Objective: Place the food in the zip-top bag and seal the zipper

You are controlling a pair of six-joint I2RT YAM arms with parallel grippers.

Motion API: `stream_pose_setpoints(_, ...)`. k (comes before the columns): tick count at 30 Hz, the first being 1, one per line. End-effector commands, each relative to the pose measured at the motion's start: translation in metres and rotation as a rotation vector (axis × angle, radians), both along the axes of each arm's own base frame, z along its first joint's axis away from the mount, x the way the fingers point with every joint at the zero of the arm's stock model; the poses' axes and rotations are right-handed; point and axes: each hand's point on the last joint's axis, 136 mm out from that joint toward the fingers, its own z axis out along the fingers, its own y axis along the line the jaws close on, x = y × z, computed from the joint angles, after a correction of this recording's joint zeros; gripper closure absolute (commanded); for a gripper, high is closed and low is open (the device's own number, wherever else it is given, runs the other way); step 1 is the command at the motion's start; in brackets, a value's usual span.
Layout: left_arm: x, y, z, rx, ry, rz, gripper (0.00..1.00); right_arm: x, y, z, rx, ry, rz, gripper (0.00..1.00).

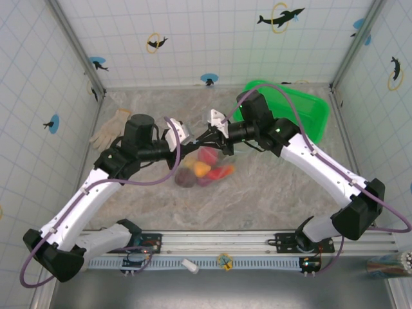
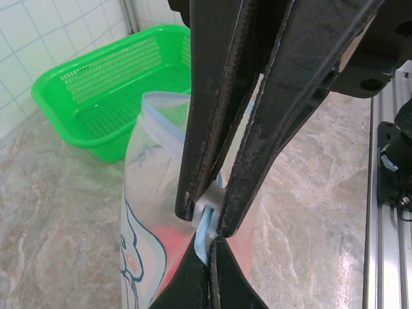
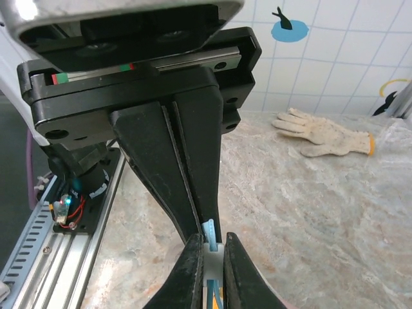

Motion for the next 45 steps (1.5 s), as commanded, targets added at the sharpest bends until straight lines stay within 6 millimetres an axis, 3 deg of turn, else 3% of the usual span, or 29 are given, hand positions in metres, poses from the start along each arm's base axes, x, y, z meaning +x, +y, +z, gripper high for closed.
stream_pose_setpoints(1,-0.008,0.0,0.007,-0.015,-0.045,-0.037,1.0,-0.002,0.0,-0.013,-0.029,0.021,-0.003,1.0)
stream_pose_setpoints(9,-0.002,0.007,0.023,-0.064,-0.117,0.037,1.0,0.008,-0.01,-0.017,-0.052,-0.032,-0.085,0.99)
stream_pose_setpoints(25,0.007,0.034,0.049,-0.133,-0.233,0.219,1.0,0.017,-0.05,-0.032,-0.099,-0.075,-0.24,0.98)
stream_pose_setpoints(29,0.01,0.047,0.061,-0.175,-0.278,0.303,1.0,0.019,-0.064,-0.046,-0.136,-0.076,-0.307,0.99)
stream_pose_setpoints(37,0.011,0.067,0.06,-0.194,-0.299,0.408,1.0,0.007,-0.099,-0.078,-0.167,-0.058,-0.419,0.98)
stream_pose_setpoints(45,0.012,0.073,0.055,-0.18,-0.301,0.441,1.0,0.002,-0.13,-0.111,-0.232,-0.01,-0.522,0.99)
